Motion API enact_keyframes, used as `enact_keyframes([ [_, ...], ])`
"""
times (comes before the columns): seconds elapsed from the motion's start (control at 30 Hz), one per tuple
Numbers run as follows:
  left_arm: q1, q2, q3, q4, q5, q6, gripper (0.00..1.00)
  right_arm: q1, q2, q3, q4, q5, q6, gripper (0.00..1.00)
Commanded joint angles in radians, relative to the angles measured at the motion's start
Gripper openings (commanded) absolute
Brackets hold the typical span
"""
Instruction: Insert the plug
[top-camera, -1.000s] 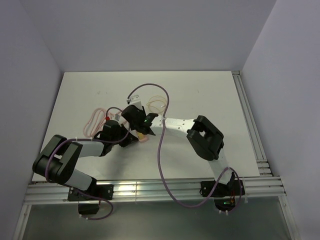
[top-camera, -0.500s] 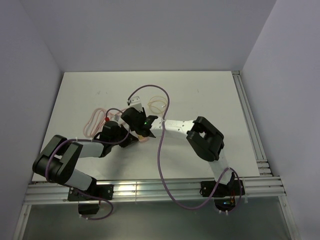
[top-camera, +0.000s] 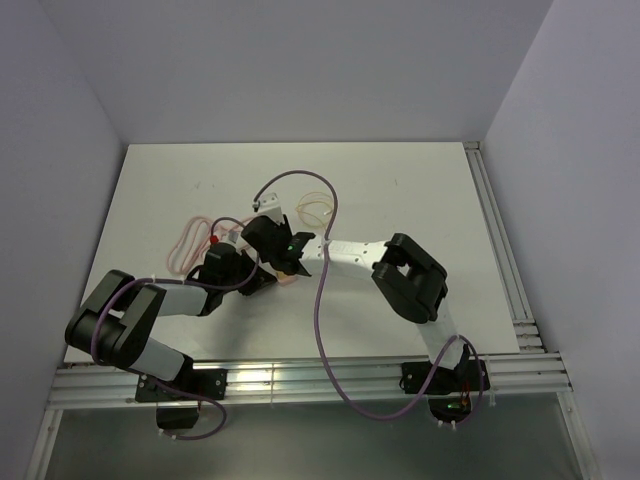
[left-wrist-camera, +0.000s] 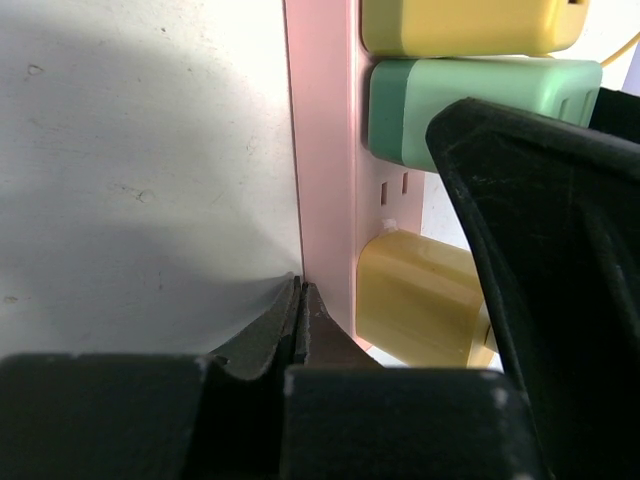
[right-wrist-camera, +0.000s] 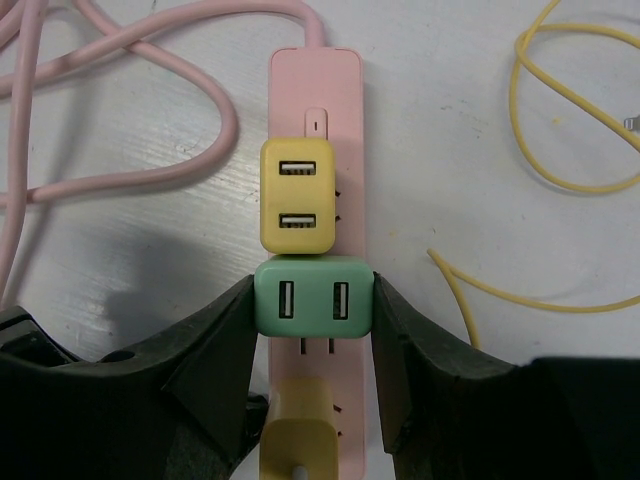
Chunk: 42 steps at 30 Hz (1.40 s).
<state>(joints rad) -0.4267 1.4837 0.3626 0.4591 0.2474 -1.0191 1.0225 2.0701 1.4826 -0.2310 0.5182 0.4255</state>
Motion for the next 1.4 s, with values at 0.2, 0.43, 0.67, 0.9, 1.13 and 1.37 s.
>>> enact_keyframes([
  [0.2, 0.000, -0.019, -0.017, 0.039, 0.027, -0.007, 0.01, 0.014, 0.128, -0.176, -0.217, -0.190, 0.028, 0.00],
  [0.43, 0.000, -0.014, -0.014, 0.044, 0.032, -0.010, 0.01, 0.024, 0.151, -0.186, -0.231, -0.208, 0.033, 0.00],
  [0.67, 0.000, -0.033, -0.014, 0.027, 0.023, -0.007, 0.01, 0.024, 0.202, -0.145, -0.271, -0.204, 0.013, 0.00],
  [0.9, 0.000, -0.033, -0.017, 0.029, 0.021, -0.003, 0.01, 0.022, 0.159, -0.128, -0.272, -0.181, 0.015, 0.00],
  [1.13, 0.000, -0.115, -0.045, 0.026, 0.021, 0.037, 0.27, 0.014, 0.111, -0.076, -0.301, -0.135, 0.050, 0.00],
  [1.37, 0.002, -0.302, -0.065, -0.100, -0.051, 0.082, 0.47, -0.004, 0.067, -0.097, -0.260, -0.161, 0.047, 0.17],
])
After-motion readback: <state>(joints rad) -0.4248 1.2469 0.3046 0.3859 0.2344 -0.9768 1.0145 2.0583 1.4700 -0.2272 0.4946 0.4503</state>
